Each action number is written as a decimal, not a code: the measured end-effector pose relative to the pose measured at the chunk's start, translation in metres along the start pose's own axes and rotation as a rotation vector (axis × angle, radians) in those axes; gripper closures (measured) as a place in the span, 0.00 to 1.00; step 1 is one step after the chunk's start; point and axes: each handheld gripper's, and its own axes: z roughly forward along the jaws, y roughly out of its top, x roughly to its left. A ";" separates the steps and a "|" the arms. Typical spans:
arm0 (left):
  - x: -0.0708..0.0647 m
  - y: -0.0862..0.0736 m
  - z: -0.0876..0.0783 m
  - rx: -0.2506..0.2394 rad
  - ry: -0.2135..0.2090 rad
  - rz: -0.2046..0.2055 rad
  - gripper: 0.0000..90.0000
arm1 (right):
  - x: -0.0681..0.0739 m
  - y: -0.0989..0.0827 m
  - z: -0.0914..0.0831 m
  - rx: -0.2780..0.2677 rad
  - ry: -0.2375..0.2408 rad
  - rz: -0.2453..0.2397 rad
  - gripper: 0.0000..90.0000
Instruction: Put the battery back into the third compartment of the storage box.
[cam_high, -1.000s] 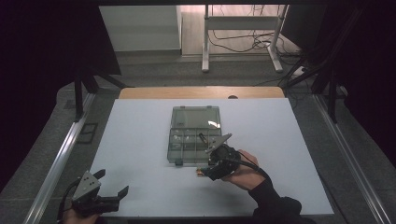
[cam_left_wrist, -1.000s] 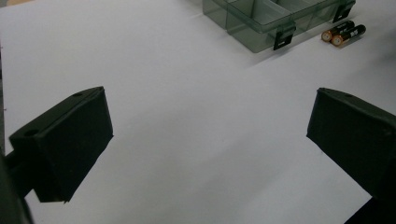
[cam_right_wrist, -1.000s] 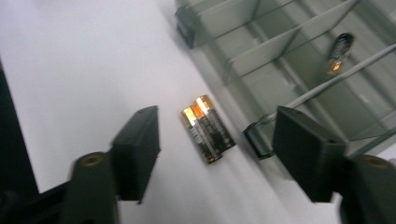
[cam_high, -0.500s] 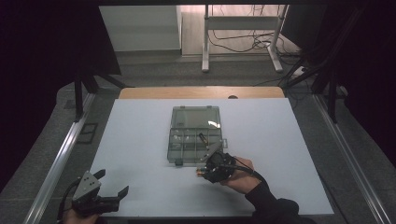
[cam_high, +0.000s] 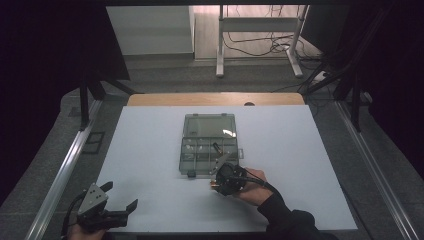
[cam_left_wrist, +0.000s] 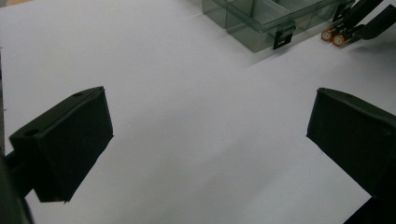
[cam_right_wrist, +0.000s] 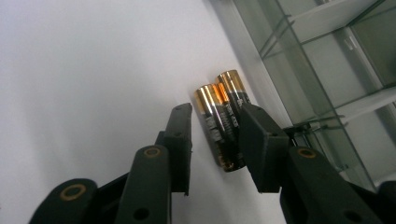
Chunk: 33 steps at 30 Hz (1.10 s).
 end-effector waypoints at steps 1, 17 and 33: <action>0.000 0.000 0.000 0.000 0.000 0.000 0.01 | 0.000 0.000 0.001 0.006 0.003 -0.012 0.74; 0.000 0.000 0.000 0.000 -0.001 0.002 0.01 | 0.003 0.000 0.003 0.012 0.051 0.017 0.85; 0.000 0.000 0.001 0.003 -0.001 -0.005 0.01 | -0.007 0.001 -0.021 -0.077 0.038 0.089 0.85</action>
